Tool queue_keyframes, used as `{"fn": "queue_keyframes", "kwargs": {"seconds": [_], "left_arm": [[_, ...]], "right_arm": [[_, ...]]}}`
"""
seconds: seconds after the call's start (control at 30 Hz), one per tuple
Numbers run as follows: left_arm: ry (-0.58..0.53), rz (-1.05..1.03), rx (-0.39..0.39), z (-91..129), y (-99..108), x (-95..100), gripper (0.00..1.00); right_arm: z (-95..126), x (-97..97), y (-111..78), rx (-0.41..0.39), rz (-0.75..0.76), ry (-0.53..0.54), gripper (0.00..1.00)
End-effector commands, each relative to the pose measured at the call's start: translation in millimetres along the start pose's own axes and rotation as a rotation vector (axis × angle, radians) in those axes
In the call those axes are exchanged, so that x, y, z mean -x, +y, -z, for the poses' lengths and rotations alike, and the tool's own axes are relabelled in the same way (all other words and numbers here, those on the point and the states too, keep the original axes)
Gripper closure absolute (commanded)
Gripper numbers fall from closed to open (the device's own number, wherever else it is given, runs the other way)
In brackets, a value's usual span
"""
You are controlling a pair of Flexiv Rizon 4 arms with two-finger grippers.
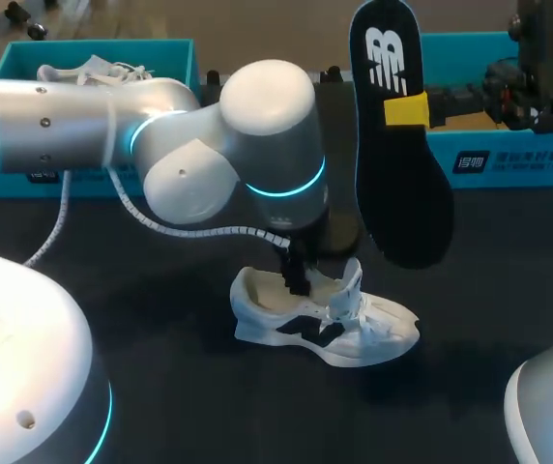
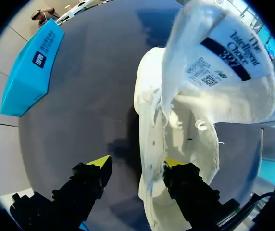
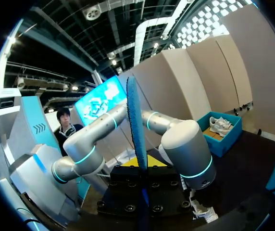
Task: Take the shoe out of the shoebox, open the shoe tongue, remove and reinsert the insole, then place the shoe into the shoebox
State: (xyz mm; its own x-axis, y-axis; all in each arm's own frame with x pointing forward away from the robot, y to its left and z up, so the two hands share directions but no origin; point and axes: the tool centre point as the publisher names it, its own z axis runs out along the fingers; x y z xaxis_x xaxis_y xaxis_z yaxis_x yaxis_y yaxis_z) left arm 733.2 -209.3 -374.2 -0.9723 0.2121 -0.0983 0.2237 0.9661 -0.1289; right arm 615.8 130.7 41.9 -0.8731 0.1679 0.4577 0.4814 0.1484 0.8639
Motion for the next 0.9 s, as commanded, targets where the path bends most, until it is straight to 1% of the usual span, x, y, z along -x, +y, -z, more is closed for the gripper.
{"fn": "queue_keyframes", "kwargs": {"seconds": [0.03, 0.07, 0.1, 0.13, 0.17, 0.2, 0.23, 0.43, 0.6, 0.77, 0.9], "left_arm": [[0.021, 0.003, 0.010, -18, -7, 4.2, 0.35], [0.026, 0.003, 0.008, -19, -7, 3.8, 0.36], [0.026, 0.002, 0.009, -20, -7, 2.9, 0.41], [0.029, -0.001, 0.010, -20, -7, 2.3, 0.43], [0.032, -0.005, 0.009, -19, -7, 0.3, 0.56], [0.032, -0.006, 0.009, -19, -7, -0.5, 0.60], [0.031, -0.009, 0.009, -18, -7, -0.8, 1.00], [0.024, -0.020, 0.001, -13, -2, -2.7, 1.00], [0.014, -0.056, -0.023, -1, 1, -3.3, 1.00], [-0.007, -0.168, -0.058, 20, 5, -4.8, 1.00], [-0.036, -0.340, -0.095, 43, 9, -6.9, 1.00]], "right_arm": [[-3, 2.1, 2.3, -0.005, -0.001, 0.002, 1.00], [-3, 2.1, 2.3, -0.005, -0.001, 0.002, 1.00], [-3, 2.1, 2.3, -0.005, -0.001, 0.002, 1.00], [-3, 2.1, 2.3, -0.005, -0.001, 0.002, 1.00], [-3, 2.1, 2.3, -0.005, -0.001, 0.002, 1.00], [-3, 2.1, 2.3, -0.005, -0.001, 0.002, 1.00], [-3, 2.1, 2.3, -0.005, -0.001, 0.002, 1.00], [-3, 2.1, 2.3, -0.005, -0.001, 0.002, 1.00], [-3, 2.1, 2.3, -0.005, -0.001, 0.002, 1.00], [-3, 2.1, 2.3, -0.005, -0.001, 0.002, 1.00], [-3, 2.1, 2.3, -0.005, -0.001, 0.002, 1.00]]}}
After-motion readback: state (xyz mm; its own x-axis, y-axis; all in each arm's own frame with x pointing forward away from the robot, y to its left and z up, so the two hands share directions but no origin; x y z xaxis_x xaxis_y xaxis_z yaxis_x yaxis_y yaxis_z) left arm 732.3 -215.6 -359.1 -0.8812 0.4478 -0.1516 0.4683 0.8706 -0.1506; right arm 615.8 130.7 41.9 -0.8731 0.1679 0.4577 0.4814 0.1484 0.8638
